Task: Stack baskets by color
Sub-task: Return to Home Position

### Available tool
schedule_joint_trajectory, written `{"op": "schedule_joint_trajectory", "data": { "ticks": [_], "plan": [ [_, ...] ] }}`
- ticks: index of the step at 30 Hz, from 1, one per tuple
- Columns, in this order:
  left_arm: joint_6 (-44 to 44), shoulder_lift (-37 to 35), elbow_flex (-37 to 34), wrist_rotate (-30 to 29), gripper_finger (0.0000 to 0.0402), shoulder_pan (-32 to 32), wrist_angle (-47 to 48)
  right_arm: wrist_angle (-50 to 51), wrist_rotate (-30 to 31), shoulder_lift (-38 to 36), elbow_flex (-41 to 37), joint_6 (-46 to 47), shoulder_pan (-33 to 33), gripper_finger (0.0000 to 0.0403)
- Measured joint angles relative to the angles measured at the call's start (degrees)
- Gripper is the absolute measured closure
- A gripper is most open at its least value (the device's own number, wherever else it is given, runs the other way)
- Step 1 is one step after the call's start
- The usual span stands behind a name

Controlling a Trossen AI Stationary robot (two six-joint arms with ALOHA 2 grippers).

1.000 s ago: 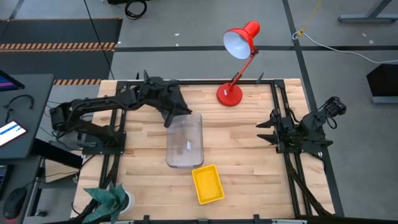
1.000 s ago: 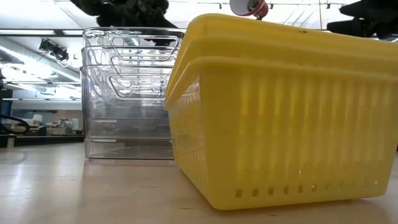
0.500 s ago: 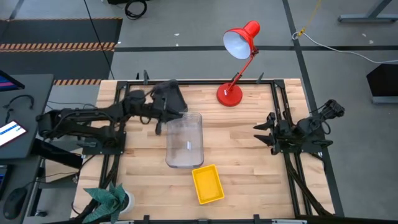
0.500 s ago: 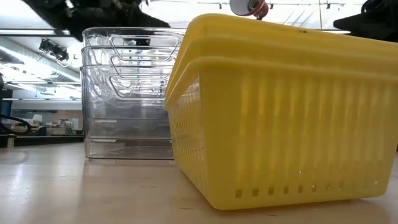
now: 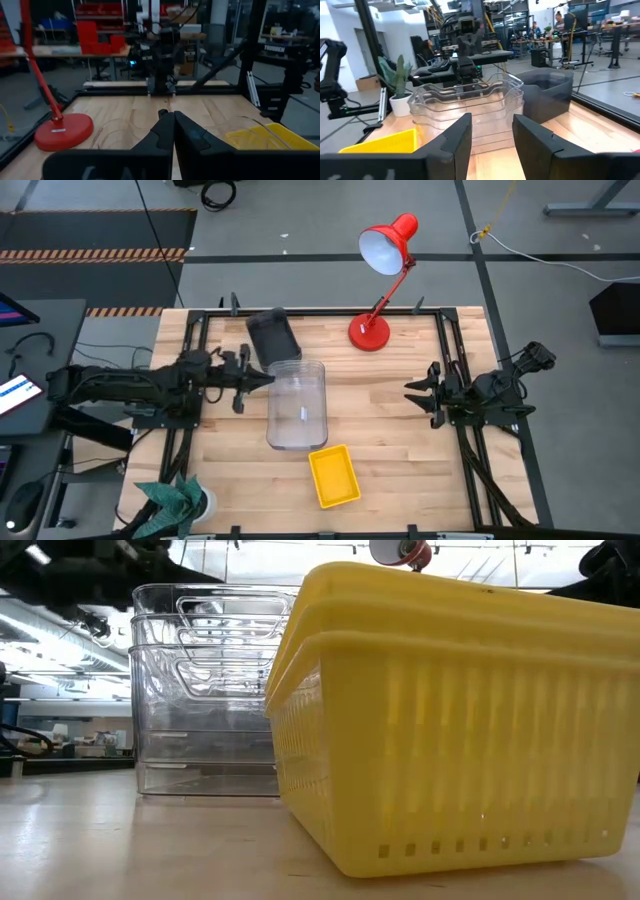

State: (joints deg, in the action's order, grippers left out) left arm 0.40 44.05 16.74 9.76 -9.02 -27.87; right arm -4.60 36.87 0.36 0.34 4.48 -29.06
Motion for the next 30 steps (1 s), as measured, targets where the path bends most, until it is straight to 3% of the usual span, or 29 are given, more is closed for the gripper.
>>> {"op": "schedule_joint_trajectory", "data": {
  "ticks": [9, 14, 22, 30],
  "plan": [
    [-2.78, -11.93, -8.56, -2.72, 0.0388, 2.55, -2.68, -0.09, 2.24, 0.0, 0.0, 0.3, 0.0, 0.0282],
    [-2.79, -17.62, -11.74, -2.69, 0.0388, 2.58, -2.5, -0.06, 7.35, 0.0, 0.0, 1.3, 0.02, 0.0284],
    [-5.65, -23.8, -16.26, -2.67, 0.039, 2.56, -1.89, -0.04, 6.79, 0.0, 0.0, 1.34, 0.02, 0.0283],
    [-6.24, -27.46, -16.25, -2.04, 0.0397, 2.56, 2.92, -0.04, 6.76, 0.0, 0.0, 1.34, 0.01, 0.0284]
  ]
}}
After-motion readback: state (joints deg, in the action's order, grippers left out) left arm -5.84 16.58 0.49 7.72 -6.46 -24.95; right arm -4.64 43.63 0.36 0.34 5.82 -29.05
